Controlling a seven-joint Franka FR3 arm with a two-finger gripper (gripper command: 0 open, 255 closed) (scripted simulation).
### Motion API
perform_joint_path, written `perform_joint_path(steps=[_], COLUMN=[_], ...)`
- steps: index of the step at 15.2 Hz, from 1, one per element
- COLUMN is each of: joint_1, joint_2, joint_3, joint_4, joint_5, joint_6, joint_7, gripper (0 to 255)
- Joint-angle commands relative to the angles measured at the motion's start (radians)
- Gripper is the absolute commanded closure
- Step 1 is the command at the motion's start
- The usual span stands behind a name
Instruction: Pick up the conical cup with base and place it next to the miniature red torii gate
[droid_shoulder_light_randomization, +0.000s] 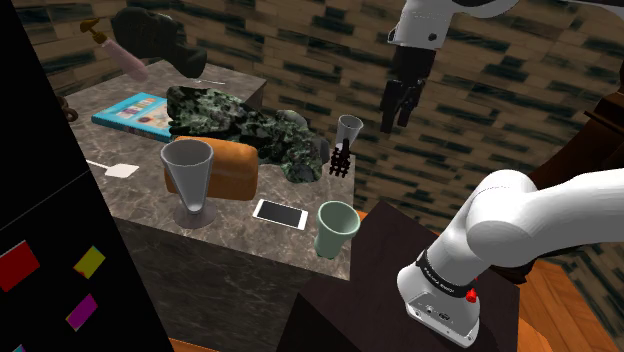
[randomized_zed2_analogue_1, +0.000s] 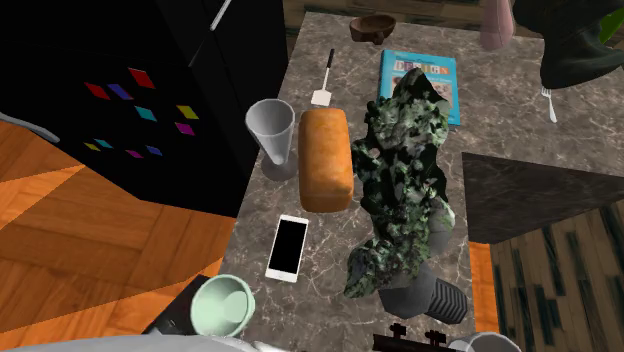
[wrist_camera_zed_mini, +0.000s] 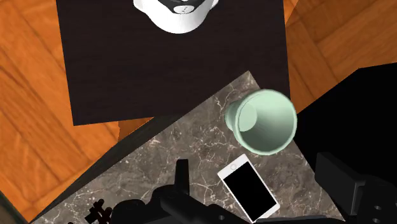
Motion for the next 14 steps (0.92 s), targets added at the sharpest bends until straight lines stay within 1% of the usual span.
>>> perform_joint_path(steps=[1,7,14], joint_1=[0.000,0.041,0.081], joint_2=[0.000,0.196,0.440], joint_3=[0.000,0.054,0.108], joint_4=[0.000,0.059,0.187], joint_5=[0.000,0.063,0.112], joint_6=[0.000,0.147,0.280], joint_7=[0.000,0.046,0.091], gripper=[0,0,0])
